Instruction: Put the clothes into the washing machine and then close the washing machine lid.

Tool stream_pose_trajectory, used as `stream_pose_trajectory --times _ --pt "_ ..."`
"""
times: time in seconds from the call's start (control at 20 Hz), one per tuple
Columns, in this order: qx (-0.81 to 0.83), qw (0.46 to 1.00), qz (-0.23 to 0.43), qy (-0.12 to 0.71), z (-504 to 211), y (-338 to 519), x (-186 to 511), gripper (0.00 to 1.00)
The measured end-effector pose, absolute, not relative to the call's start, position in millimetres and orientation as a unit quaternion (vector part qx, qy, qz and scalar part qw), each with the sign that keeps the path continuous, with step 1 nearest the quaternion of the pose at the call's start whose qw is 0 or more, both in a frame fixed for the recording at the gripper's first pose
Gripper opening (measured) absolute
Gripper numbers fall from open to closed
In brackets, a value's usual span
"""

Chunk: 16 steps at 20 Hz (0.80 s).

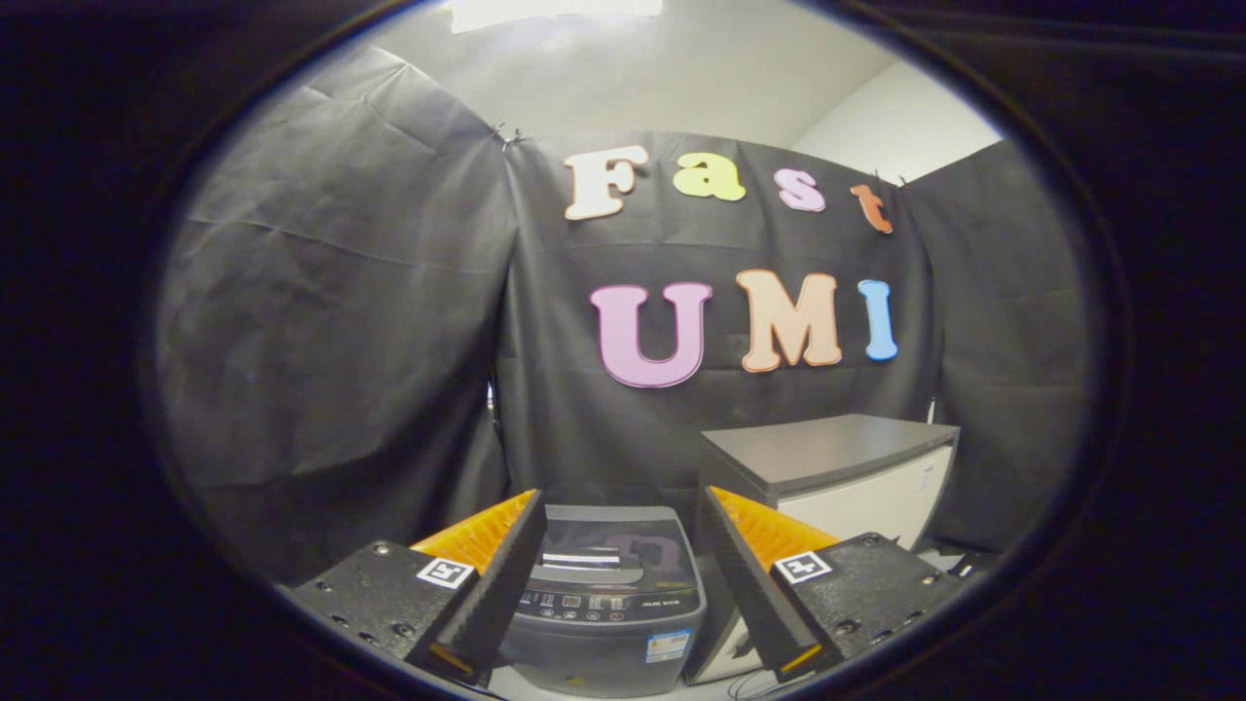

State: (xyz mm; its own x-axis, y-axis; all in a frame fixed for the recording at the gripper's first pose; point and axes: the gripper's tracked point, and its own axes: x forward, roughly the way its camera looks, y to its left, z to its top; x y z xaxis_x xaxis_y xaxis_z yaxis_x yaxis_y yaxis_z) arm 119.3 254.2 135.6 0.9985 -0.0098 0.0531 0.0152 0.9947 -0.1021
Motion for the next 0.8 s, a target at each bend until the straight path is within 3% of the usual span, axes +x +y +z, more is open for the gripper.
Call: stream_pose_trajectory --times 0.8 --pt "-0.081 0.996 0.005 0.021 123 222 70 0.97"
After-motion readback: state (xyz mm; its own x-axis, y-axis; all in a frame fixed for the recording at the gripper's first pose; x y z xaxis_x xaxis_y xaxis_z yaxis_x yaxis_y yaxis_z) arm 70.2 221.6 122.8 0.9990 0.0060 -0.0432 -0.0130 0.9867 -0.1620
